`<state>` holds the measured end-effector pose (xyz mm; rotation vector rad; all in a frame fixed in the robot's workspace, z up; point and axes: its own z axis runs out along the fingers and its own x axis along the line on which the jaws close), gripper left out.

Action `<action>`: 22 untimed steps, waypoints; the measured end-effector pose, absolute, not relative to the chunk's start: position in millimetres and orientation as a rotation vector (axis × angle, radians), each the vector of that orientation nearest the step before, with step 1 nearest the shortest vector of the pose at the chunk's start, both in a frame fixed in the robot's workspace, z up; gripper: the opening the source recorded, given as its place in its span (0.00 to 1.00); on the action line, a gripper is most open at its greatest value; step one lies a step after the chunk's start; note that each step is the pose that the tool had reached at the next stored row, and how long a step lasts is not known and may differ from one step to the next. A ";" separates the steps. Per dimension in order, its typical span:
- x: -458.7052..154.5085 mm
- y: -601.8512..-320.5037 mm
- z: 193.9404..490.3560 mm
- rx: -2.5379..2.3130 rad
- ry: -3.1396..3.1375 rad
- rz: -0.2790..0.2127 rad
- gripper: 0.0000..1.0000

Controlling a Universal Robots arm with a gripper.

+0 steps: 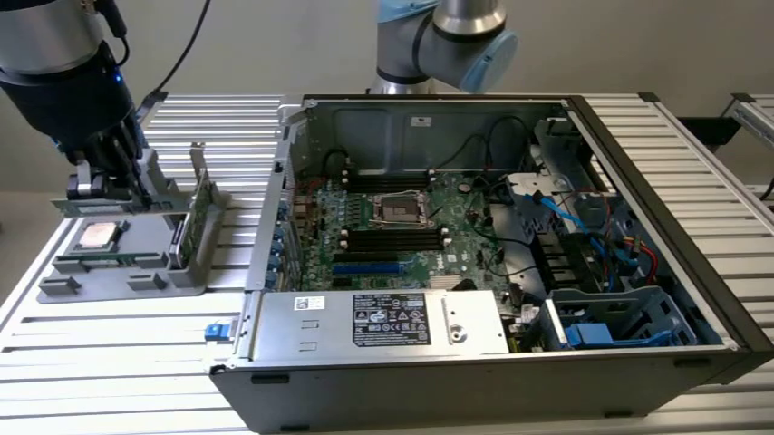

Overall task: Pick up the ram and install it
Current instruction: 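Pick up the ram and move it above insertion slot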

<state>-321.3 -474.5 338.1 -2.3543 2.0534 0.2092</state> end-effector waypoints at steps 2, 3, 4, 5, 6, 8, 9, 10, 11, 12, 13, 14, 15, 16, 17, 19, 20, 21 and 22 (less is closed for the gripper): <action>-319.5 -471.7 339.9 -2.363 2.062 0.196 0.13; -318.8 -470.2 340.3 -2.368 2.067 0.187 0.13; -318.1 -468.7 340.5 -2.373 2.072 0.177 0.13; -317.2 -466.9 340.6 -2.378 2.078 0.166 0.13; -316.4 -465.2 340.7 -2.382 2.082 0.158 0.13; -314.7 -461.6 341.3 -2.387 2.087 0.144 0.13; -314.1 -460.1 342.4 -2.388 2.089 0.140 0.13; -313.4 -459.0 343.7 -2.389 2.089 0.137 0.13; -312.4 -458.7 344.8 -2.389 2.089 0.136 0.13; -311.4 -458.5 345.9 -2.388 2.089 0.135 0.13; -310.4 -458.4 346.9 -2.388 2.088 0.134 0.13; -309.5 -458.3 347.8 -2.387 2.088 0.132 0.13; -308.5 -458.3 348.6 -2.387 2.087 0.131 0.13; -307.2 -458.3 349.3 -2.386 2.086 0.128 0.13; -305.8 -458.3 349.6 -2.384 2.085 0.125 0.13; -302.7 -458.3 350.0 -2.381 2.082 0.116 0.13; -301.1 -458.3 350.1 -2.380 2.080 0.112 0.13; -299.4 -458.4 350.3 -2.378 2.079 0.108 0.13; -297.8 -458.3 350.5 -2.377 2.078 0.104 0.13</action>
